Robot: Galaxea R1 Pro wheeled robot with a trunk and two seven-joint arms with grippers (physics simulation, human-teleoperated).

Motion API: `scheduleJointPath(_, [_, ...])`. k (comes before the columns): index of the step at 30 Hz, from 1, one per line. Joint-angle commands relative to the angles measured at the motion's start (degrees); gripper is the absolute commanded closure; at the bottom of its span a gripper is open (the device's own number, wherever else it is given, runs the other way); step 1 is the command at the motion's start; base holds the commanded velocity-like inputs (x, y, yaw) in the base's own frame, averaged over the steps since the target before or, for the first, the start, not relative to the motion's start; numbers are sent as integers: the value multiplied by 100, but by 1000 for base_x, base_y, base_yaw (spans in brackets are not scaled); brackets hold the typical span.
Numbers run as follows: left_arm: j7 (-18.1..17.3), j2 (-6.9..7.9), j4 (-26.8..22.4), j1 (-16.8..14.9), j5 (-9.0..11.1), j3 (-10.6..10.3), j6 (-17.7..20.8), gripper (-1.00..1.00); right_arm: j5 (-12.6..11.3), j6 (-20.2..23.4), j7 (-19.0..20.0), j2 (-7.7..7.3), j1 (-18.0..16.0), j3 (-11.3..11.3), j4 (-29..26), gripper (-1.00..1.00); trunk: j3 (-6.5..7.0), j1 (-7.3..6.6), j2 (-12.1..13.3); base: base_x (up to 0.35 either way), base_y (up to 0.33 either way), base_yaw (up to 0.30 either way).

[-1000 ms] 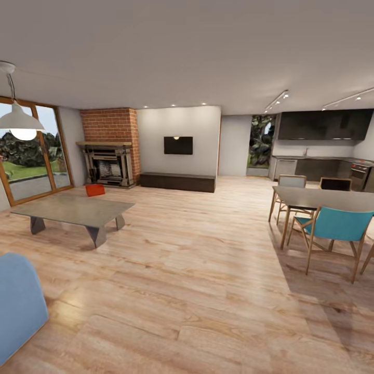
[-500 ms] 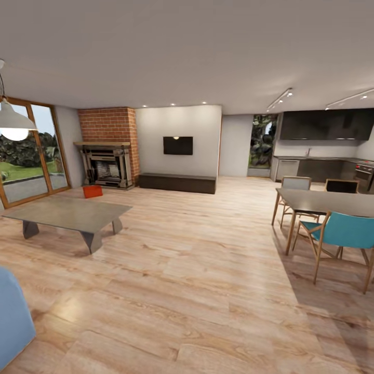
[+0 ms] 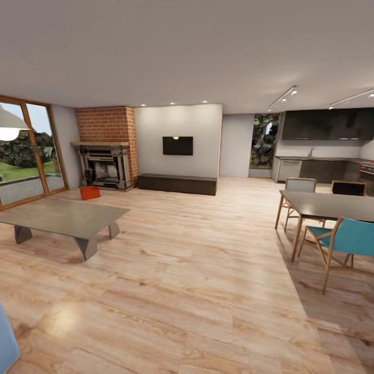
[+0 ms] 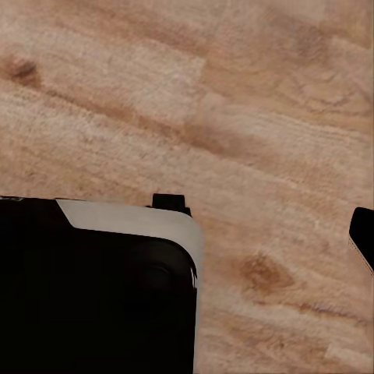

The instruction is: Move the two storage containers from the living room to the garage. In the garage, place one container on the floor and stack the other container on top of it (either order is fine).

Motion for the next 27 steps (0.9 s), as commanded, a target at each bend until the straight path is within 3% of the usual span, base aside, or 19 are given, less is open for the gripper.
scheduleJointPath(1, [1,-1,5,-4,23,23,-23,-100,-22,-31,-16,1,-8,47,18,-100,-7,4,-4,326,0,0])
scheduleJointPath(27, [1,-1,5,-4,23,23,-23,-100,-22,-31,-16,1,-8,47,18,-100,-7,4,-4,326,0,0])
